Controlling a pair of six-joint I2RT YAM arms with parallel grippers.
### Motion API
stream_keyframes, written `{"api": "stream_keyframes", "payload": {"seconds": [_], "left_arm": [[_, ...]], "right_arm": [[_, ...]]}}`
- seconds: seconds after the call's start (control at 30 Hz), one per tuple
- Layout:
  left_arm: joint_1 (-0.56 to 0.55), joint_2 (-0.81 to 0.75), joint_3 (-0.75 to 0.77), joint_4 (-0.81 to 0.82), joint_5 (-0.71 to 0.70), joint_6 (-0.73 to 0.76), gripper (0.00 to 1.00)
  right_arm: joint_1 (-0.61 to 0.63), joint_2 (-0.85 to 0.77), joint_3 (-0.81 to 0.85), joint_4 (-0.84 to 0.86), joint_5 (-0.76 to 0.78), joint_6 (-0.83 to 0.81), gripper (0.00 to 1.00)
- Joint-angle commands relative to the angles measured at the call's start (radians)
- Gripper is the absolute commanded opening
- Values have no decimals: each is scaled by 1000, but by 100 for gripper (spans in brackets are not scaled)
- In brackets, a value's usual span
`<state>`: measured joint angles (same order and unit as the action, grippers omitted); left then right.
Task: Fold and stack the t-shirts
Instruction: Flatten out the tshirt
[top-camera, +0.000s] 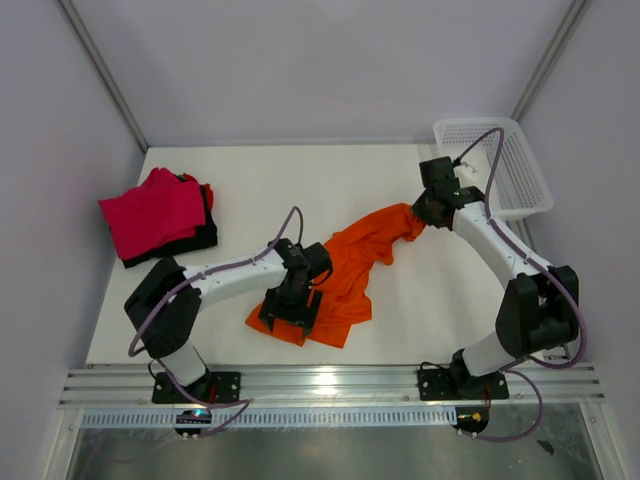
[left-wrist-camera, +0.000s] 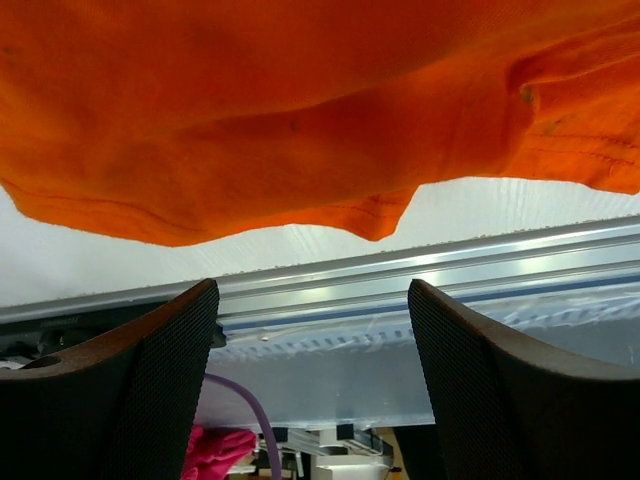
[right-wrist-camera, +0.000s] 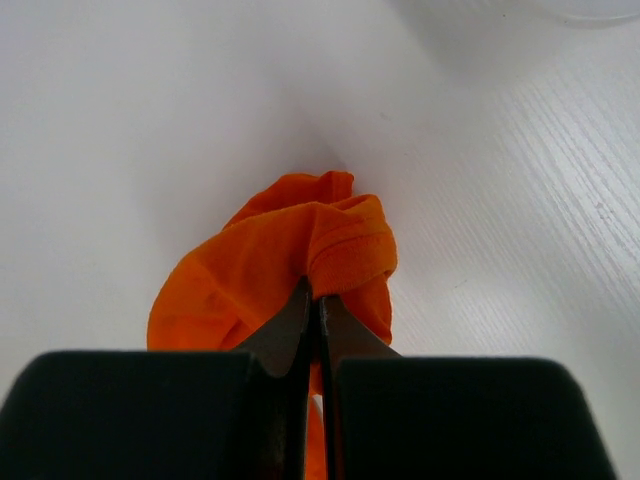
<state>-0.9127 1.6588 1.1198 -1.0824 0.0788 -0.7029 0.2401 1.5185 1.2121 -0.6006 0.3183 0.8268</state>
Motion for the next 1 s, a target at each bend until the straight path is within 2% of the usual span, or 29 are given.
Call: {"api": "stream_keyframes", "payload": {"seconds": [0.0, 0.4, 0.53, 0.9, 0.97], "left_arm": [[-38, 41, 55, -13, -44, 2, 79], [-124, 223, 120, 56, -25, 22, 76], [-129, 248, 106, 65, -36, 31, 72], [-129, 288, 101, 98, -31, 42, 42], [-129, 291, 101, 104, -28, 42, 28]], "right_arm": [[-1, -4, -9, 30, 2, 20, 3], [-1, -34, -49, 32, 10, 23, 3], [-1, -35, -49, 36, 13, 21, 3], [-1, -31, -60, 50, -4, 18, 3], [-1, -32, -69, 55, -7, 18, 3]]}}
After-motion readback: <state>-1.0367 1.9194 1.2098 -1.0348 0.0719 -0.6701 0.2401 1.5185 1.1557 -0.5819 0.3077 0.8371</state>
